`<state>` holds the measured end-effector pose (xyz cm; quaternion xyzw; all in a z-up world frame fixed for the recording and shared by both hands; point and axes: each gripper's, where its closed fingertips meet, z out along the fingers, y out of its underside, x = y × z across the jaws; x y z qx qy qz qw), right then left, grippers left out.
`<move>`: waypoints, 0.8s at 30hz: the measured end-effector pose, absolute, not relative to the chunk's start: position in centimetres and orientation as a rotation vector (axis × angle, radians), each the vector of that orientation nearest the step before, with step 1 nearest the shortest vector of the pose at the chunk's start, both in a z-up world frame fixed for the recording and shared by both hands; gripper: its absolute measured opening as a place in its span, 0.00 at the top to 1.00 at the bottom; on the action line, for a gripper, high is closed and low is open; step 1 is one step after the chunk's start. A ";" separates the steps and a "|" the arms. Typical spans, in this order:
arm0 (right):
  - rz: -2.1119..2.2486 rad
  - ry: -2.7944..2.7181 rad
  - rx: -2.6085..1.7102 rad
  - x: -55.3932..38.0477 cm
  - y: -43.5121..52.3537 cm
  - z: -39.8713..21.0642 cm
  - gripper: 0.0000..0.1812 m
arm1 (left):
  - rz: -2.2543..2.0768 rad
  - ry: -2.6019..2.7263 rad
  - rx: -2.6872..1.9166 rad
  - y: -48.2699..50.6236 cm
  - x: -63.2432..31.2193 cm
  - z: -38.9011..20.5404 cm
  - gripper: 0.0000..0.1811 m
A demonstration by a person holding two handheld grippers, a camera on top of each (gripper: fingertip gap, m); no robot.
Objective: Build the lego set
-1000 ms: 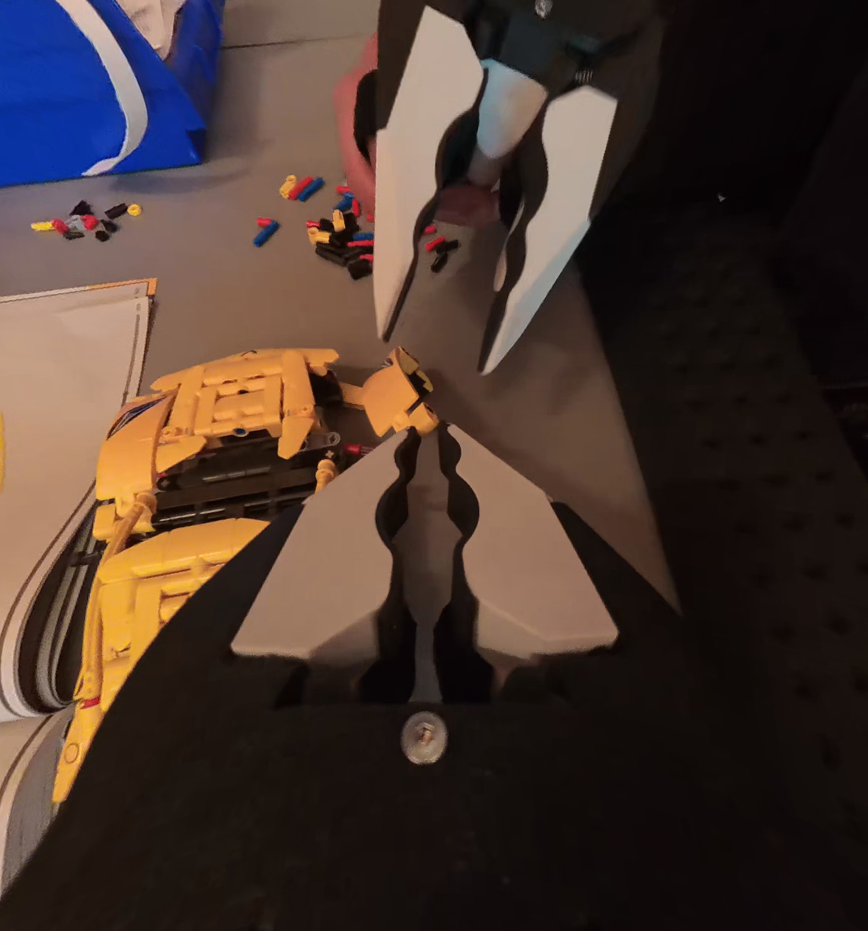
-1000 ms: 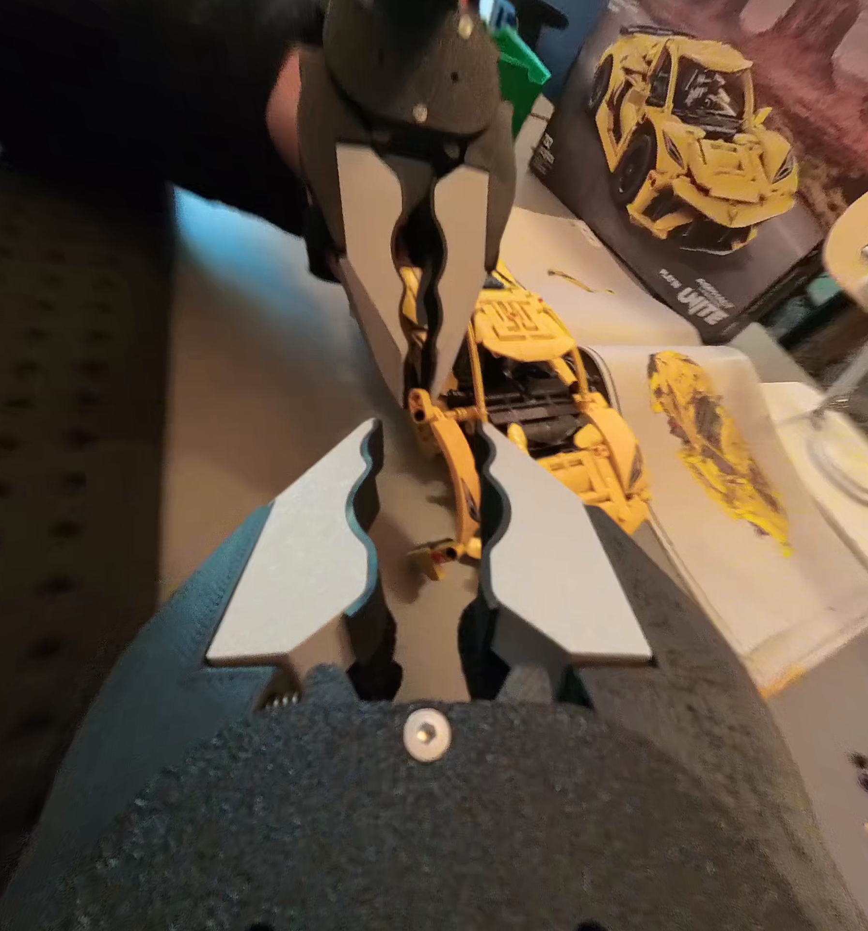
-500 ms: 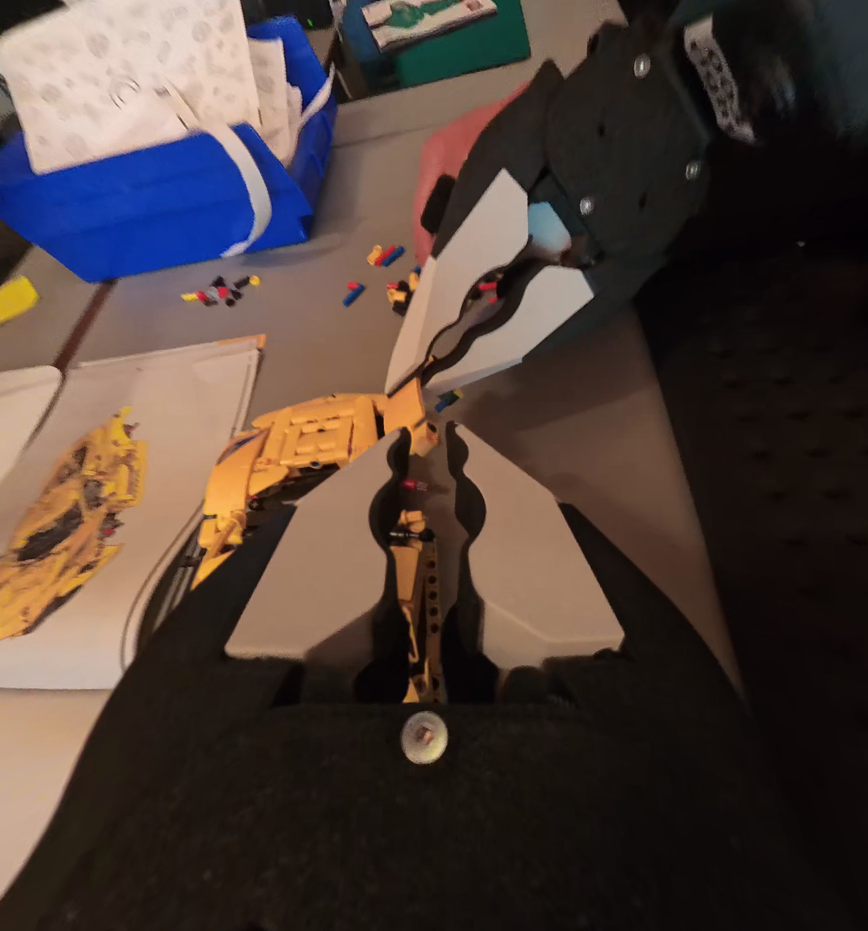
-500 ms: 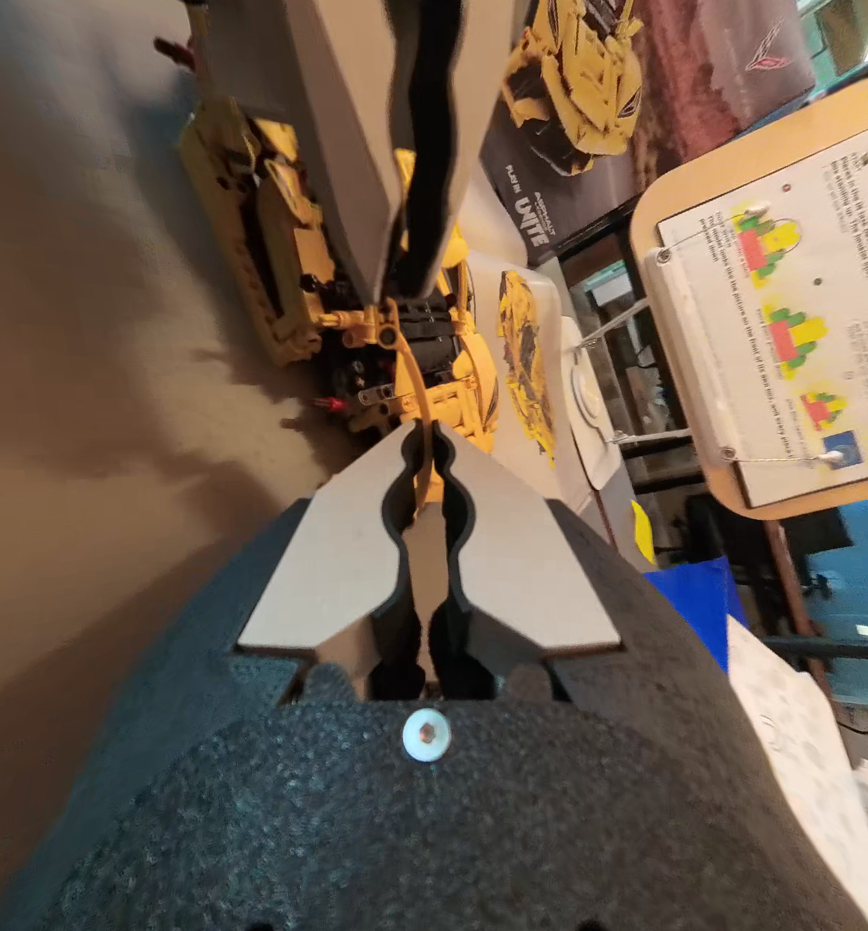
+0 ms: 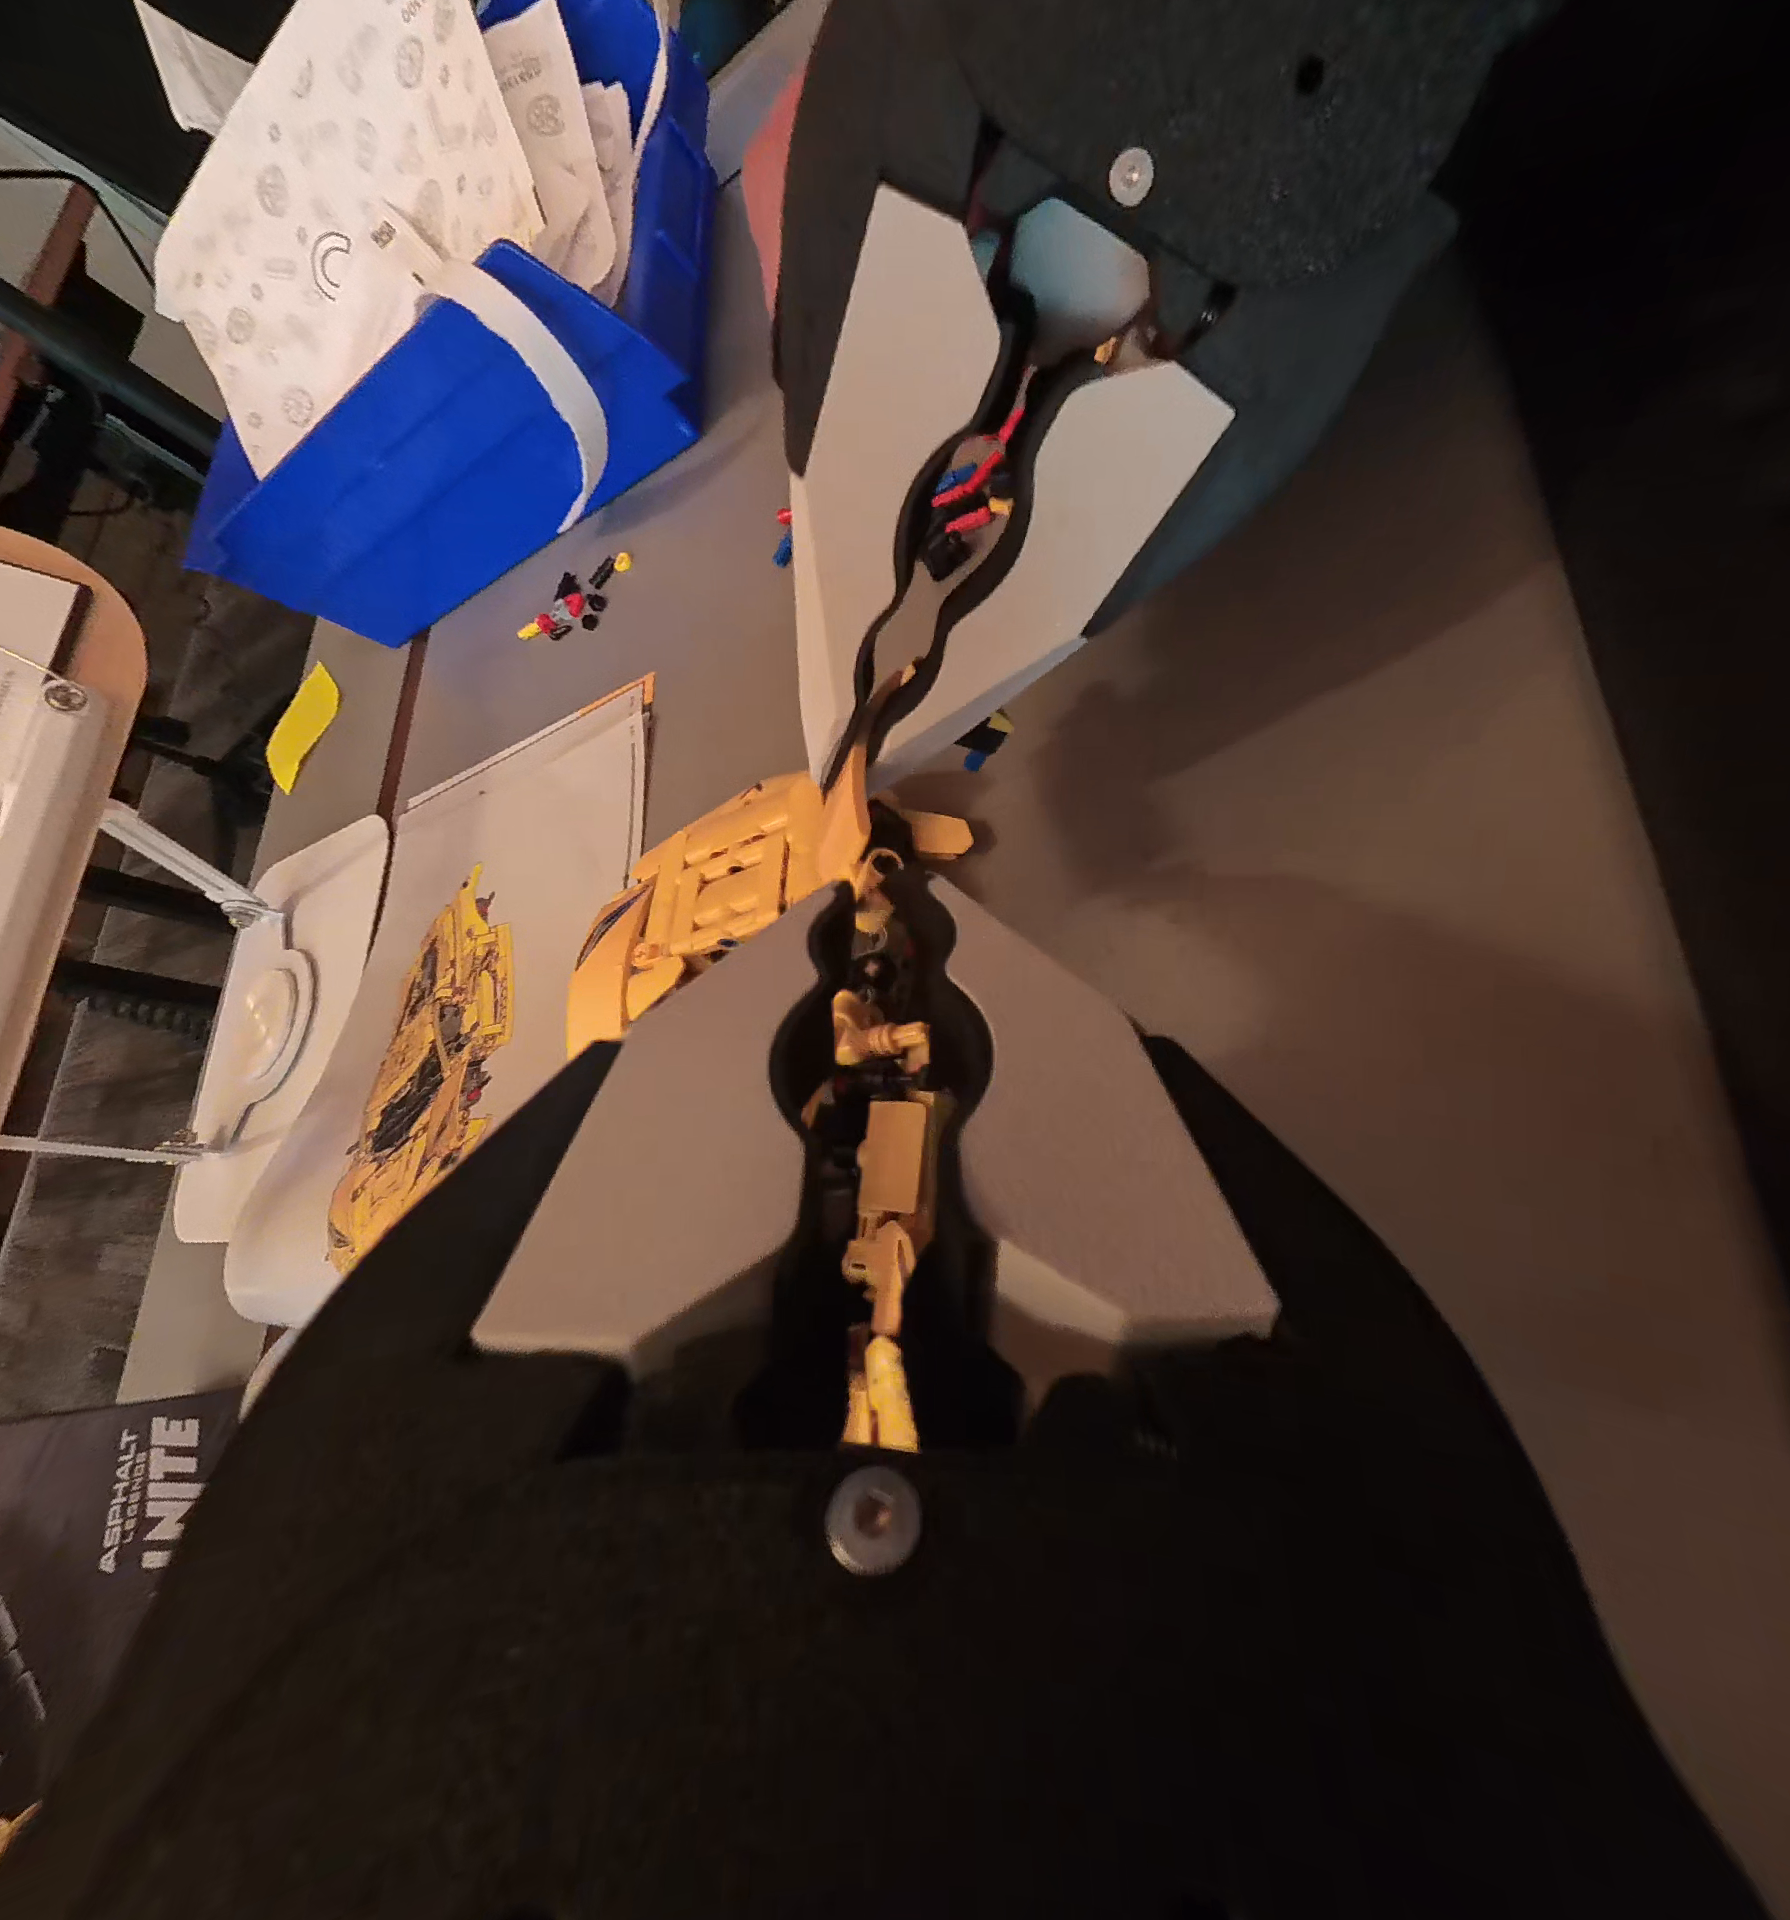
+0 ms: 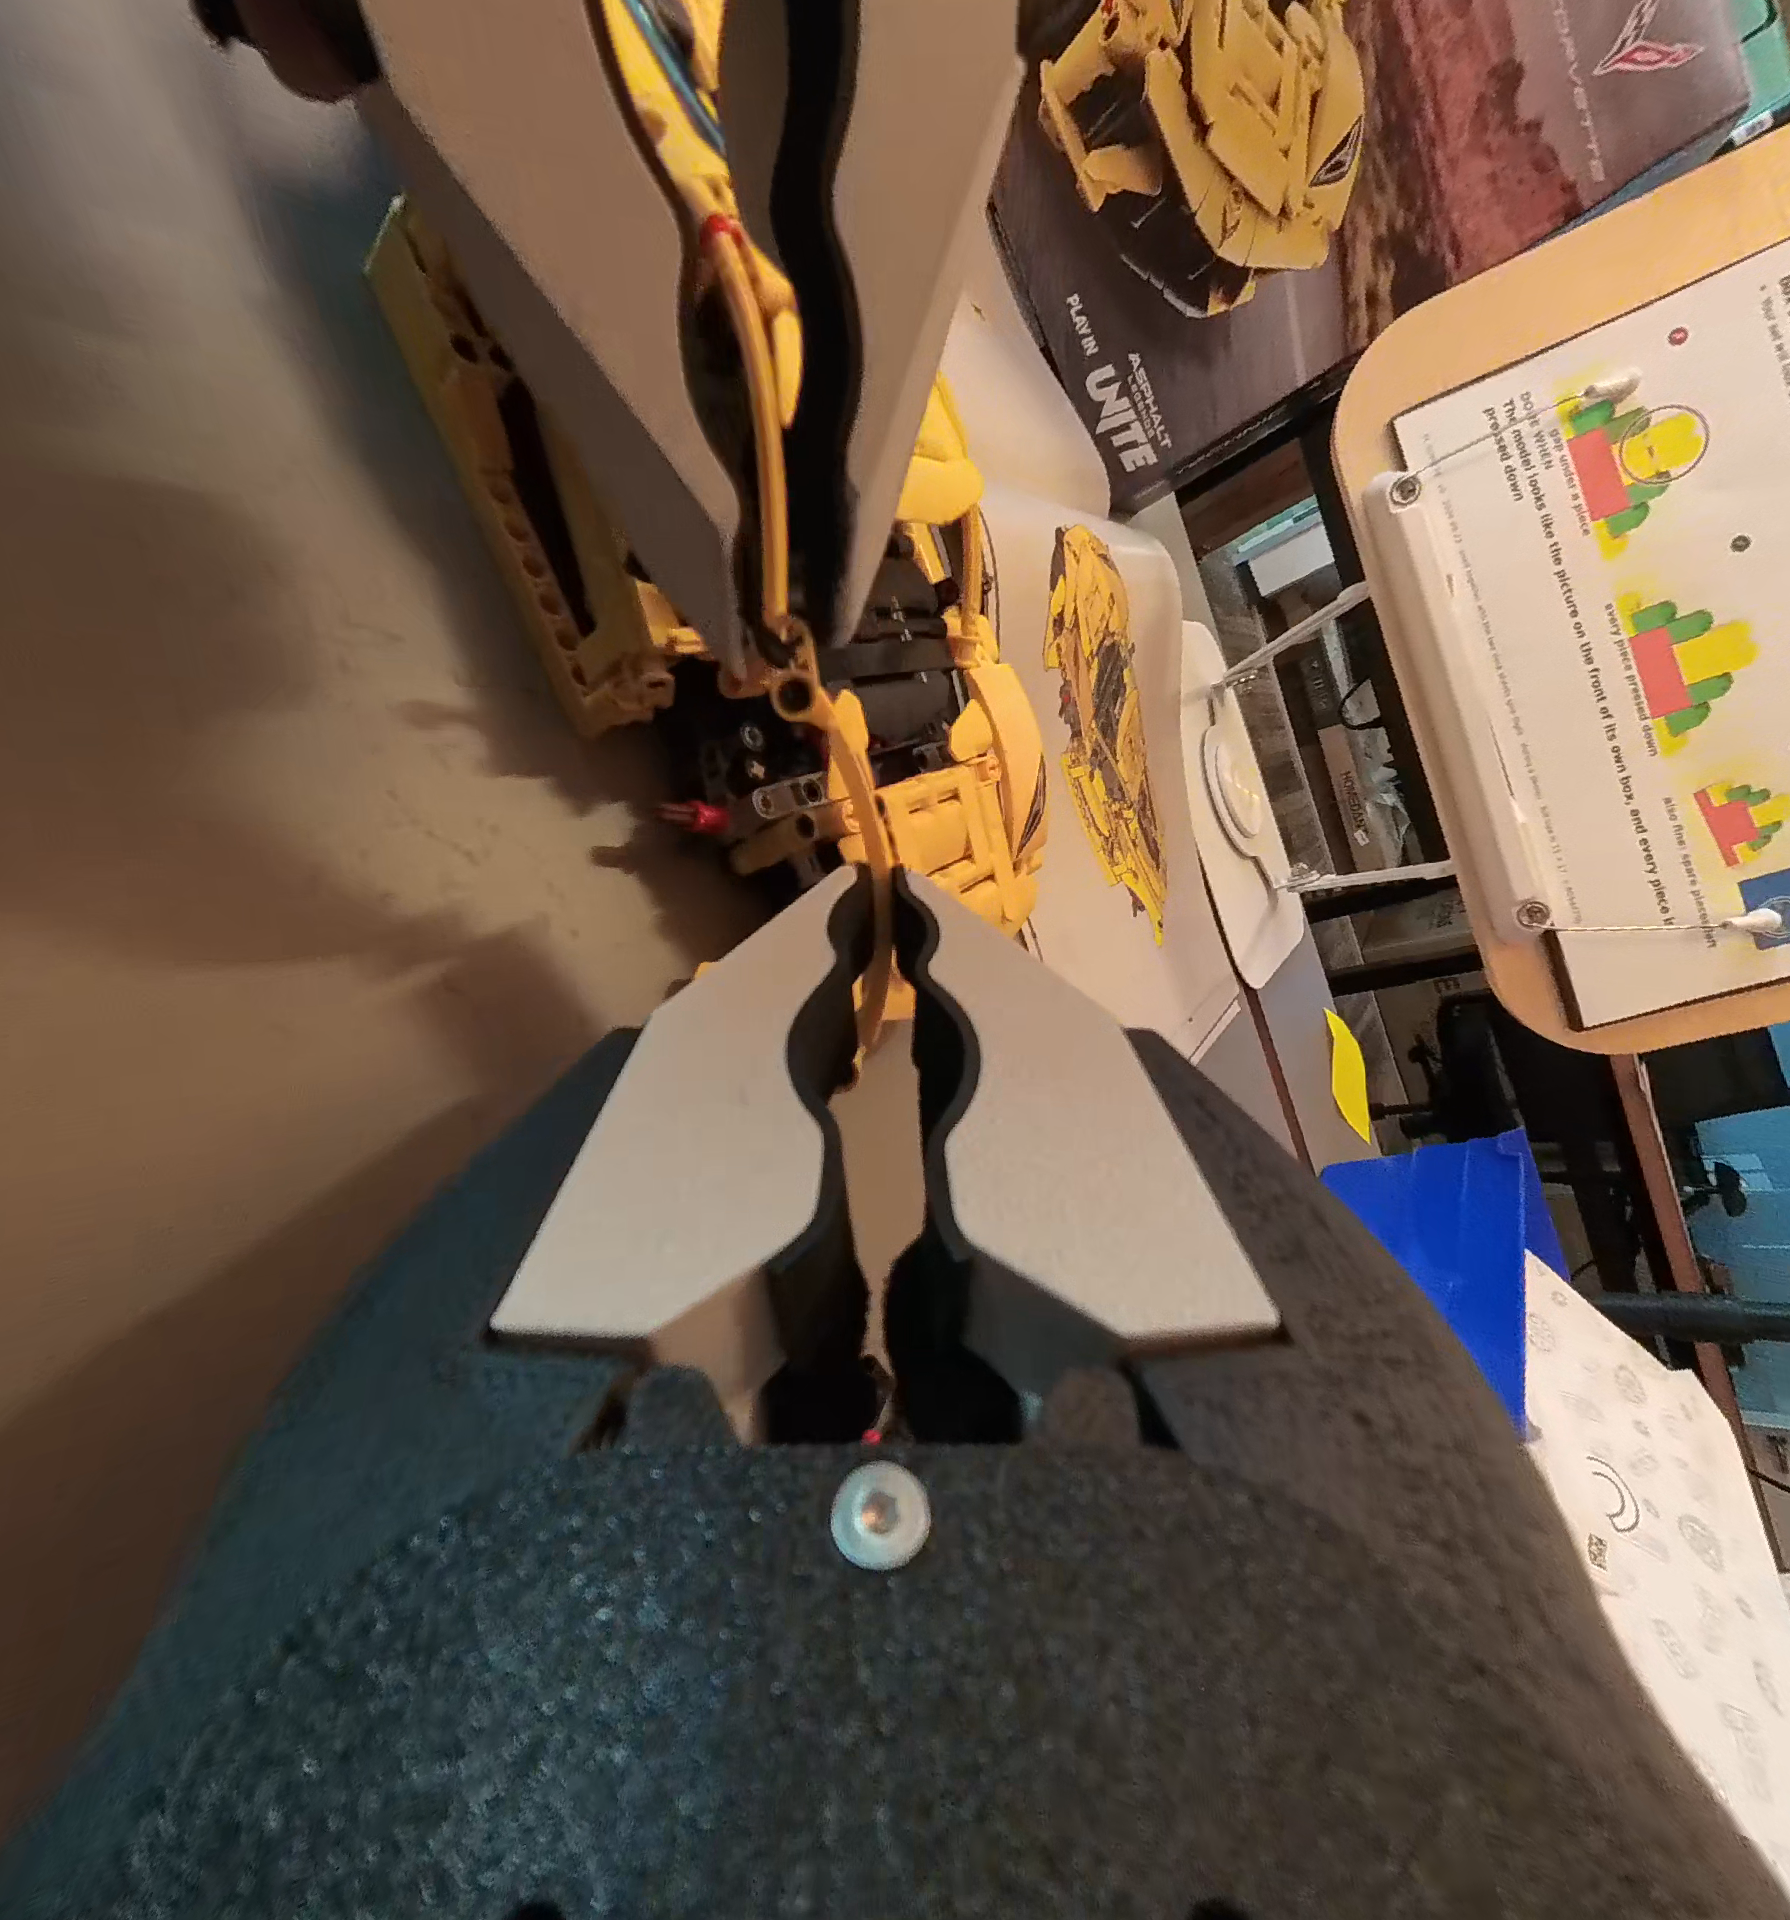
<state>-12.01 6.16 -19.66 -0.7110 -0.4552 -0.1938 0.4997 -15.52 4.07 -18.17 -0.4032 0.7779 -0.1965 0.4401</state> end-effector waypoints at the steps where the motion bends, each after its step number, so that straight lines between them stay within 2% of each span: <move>1: -0.470 -1.106 -1.720 -12.1 6.1 -19.7 0.99 | -0.488 1.939 -1.003 4.0 -15.6 -18.3 0.95; 9: -0.504 -1.110 -1.708 -11.8 6.2 -19.7 0.99 | -0.689 1.921 -1.078 3.1 -15.6 -17.4 0.93; 13: -0.469 -1.107 -1.701 -12.2 6.0 -19.5 1.00 | -0.574 1.938 -1.067 4.0 -15.6 -18.5 0.91; 15: -0.474 -1.116 -1.694 -12.3 5.9 -19.5 1.00 | -0.547 1.929 -1.042 4.0 -15.4 -18.6 0.95; 19: -0.453 -1.061 -1.721 -11.9 6.1 -19.2 0.99 | -0.522 1.865 -1.034 4.6 -15.0 -18.0 0.95; 24: -0.167 -0.940 -1.871 -12.2 6.0 -20.3 1.00 | -0.475 1.857 -1.023 4.8 -14.8 -18.4 0.96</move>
